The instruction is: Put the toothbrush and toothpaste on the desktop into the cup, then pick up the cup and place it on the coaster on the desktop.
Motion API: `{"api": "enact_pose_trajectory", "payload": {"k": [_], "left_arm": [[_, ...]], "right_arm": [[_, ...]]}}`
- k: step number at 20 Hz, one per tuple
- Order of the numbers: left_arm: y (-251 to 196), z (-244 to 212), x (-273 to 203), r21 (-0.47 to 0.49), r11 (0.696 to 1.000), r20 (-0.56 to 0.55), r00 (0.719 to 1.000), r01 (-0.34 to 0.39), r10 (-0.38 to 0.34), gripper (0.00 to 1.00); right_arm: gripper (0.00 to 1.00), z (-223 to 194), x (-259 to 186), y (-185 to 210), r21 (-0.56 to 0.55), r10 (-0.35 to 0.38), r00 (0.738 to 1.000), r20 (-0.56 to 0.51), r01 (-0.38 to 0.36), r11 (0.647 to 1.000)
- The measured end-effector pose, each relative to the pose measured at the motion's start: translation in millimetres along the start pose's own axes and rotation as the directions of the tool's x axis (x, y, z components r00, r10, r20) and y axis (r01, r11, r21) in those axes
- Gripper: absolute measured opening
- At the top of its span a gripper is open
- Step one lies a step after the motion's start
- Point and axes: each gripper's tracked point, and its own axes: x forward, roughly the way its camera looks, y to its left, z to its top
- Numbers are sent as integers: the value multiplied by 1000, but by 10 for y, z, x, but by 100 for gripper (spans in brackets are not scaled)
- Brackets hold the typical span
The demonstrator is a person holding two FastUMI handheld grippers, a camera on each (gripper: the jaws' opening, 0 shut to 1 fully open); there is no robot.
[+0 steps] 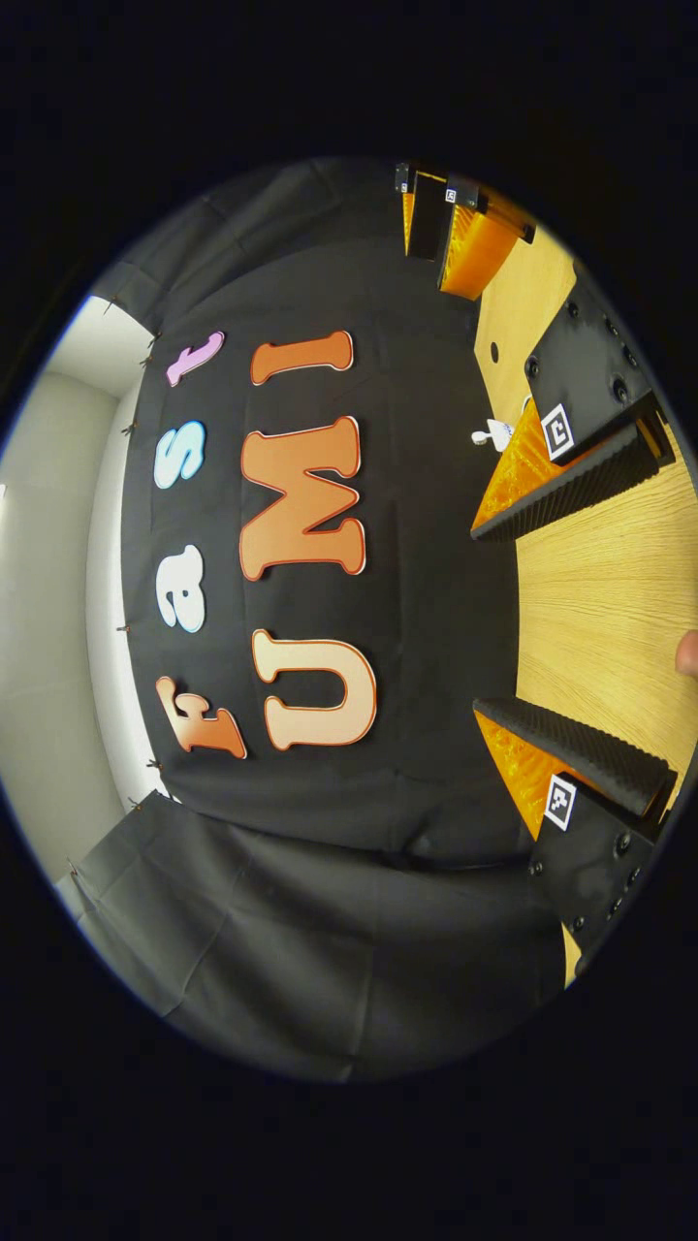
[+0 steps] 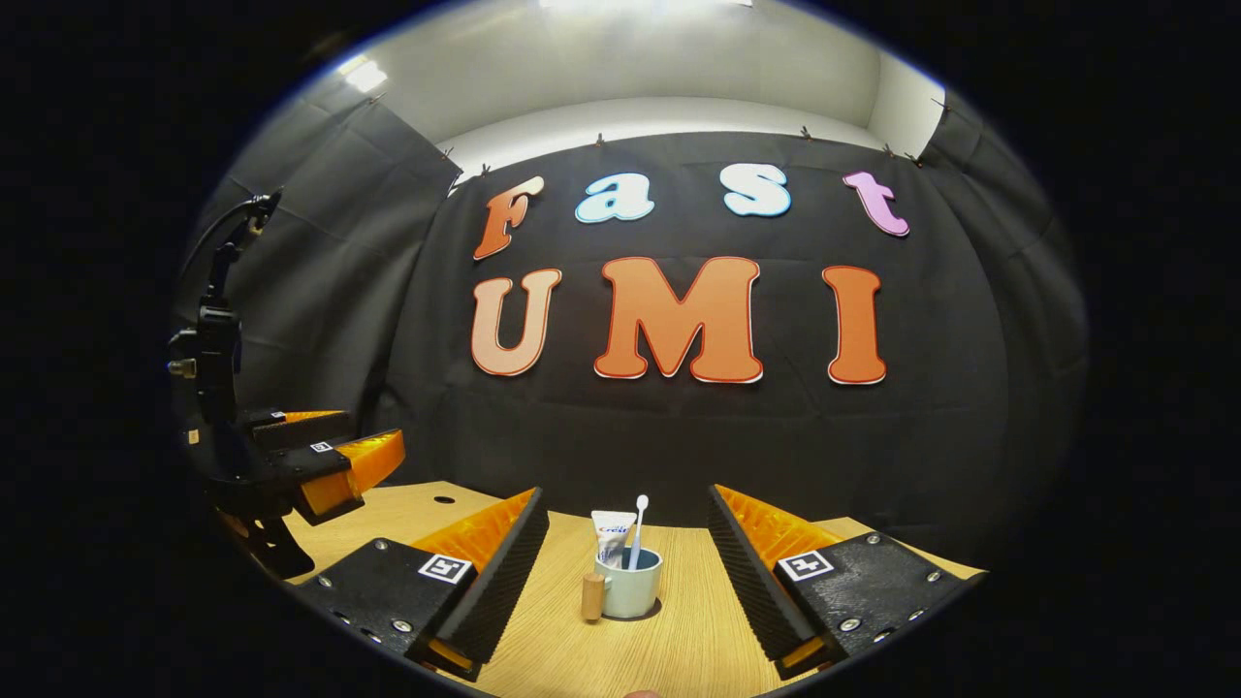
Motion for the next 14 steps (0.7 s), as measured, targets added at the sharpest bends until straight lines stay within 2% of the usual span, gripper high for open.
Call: {"api": "enact_pose_trajectory", "payload": {"k": [14], "left_arm": [[-65, 0, -3, -3, 1000, 9, 1000, 11, -11, 100]], "right_arm": [[99, -16, -18, -23, 2, -2, 1000, -2, 2, 1000]]}}
